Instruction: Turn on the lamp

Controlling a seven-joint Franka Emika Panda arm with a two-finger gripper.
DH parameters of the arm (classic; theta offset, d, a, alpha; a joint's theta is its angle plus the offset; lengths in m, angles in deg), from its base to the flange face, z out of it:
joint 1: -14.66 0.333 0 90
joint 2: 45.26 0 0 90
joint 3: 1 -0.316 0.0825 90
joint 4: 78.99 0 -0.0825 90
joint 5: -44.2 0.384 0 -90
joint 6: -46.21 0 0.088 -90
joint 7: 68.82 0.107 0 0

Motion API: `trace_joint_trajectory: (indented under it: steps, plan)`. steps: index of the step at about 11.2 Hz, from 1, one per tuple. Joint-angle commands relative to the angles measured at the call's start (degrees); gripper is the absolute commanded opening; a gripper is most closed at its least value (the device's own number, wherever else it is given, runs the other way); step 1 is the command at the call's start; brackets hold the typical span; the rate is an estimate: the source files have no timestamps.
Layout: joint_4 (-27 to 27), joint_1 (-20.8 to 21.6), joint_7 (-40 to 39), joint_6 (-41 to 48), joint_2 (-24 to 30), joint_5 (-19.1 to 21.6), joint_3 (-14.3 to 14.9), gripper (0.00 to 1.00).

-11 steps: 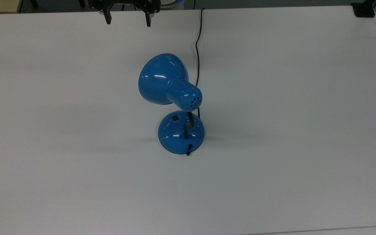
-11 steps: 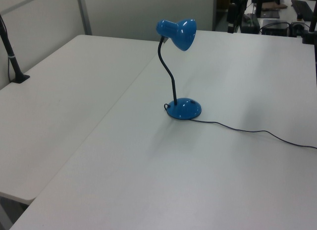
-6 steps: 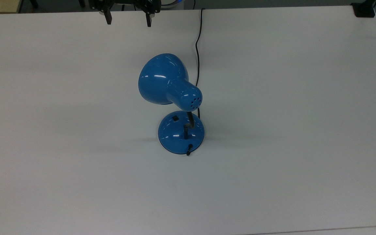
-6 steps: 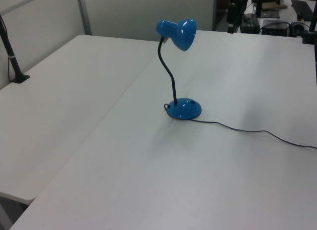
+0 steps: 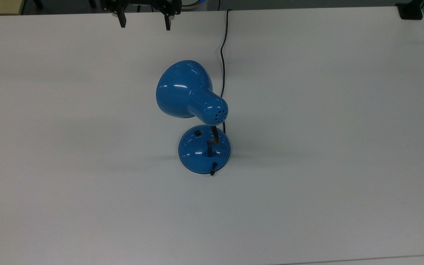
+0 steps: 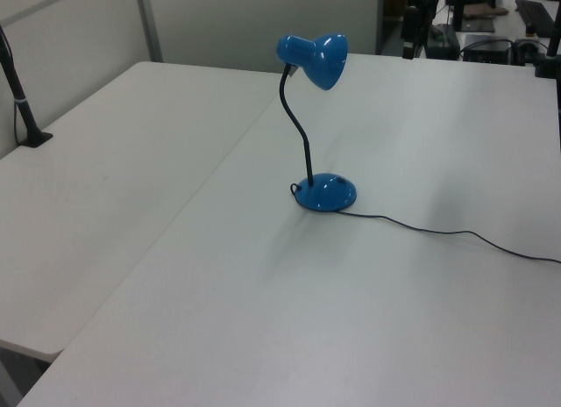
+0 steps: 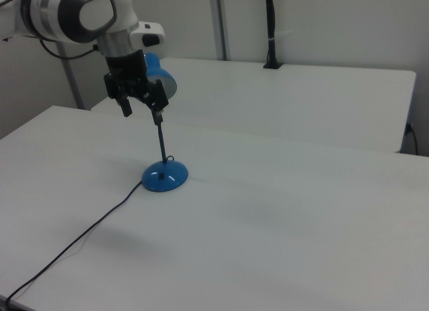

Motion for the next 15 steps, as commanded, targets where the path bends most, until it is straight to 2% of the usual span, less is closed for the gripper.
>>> trace_joint_trajectory:
  steps: [1, 5, 11, 12, 13, 15]
  plan:
    - [-0.3, 0.2, -4.3, 0.7, -0.1, 0.4, -0.1, 1.0]
    - [0.5, -0.1, -16.4, 1.2, -0.1, 0.2, -0.1, 1.0]
    - [5.4, 0.5, -17.4, 0.4, -0.7, -3.6, -2.0, 1.0]
    - [6.0, 0.6, -17.5, -0.3, -1.3, -4.6, -2.0, 0.91]
    - [6.3, 0.8, -17.5, -0.9, -2.0, -4.6, -2.1, 0.77]
    - [8.4, 1.4, -17.2, -3.2, -2.3, -4.1, -2.1, 0.35]
